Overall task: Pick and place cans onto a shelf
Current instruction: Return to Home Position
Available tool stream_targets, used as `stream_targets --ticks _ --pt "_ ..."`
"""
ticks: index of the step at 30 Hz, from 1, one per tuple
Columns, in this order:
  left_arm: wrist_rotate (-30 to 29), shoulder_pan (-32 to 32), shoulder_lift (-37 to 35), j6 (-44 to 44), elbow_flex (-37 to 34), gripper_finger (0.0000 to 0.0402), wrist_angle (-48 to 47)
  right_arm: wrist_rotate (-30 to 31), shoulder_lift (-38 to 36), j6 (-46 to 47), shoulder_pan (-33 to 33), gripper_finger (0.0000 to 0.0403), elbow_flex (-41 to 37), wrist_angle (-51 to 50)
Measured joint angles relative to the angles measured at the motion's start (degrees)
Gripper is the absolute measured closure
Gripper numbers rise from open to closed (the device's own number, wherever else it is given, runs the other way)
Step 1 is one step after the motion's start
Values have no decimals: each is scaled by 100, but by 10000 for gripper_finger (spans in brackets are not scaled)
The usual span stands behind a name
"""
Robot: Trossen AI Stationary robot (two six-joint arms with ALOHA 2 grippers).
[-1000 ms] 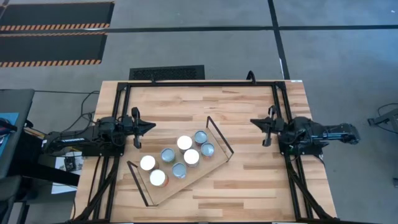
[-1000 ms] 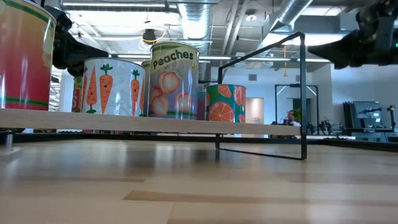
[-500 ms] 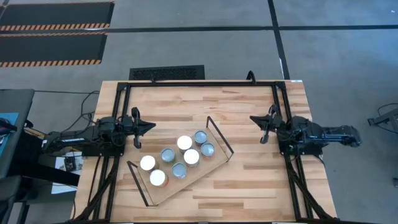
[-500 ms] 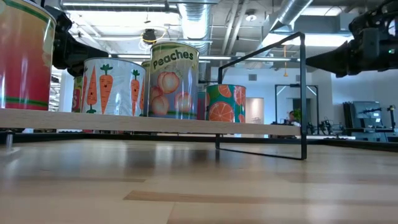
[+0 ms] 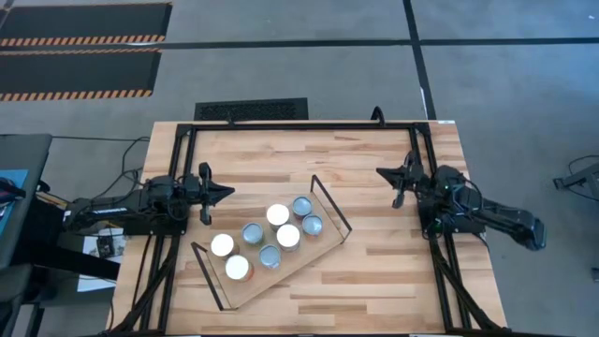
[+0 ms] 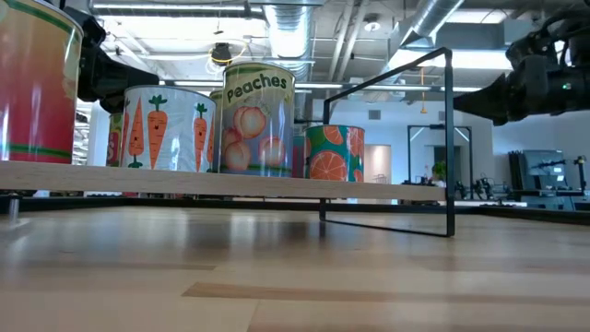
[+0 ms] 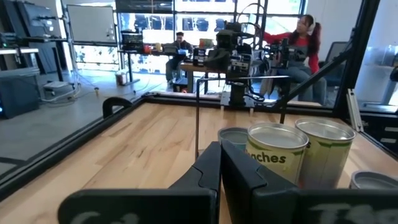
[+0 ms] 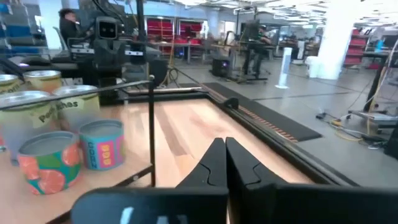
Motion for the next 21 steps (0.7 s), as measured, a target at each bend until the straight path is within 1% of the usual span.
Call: stream_targets --ticks 4,10,14,21 --pt "0 0 63 -104 1 401 -11 -18 -1 -11 -86 398 -1 -1" --pt "2 2 205 -277 0 401 -9 286 -1 10 70 398 -2 -5" --pt "3 0 335 -311 2 401 -8 318 -1 -74 135 384 -2 -8" --pt "13 -7 496 -400 0 401 0 329 10 205 146 361 -4 -11"
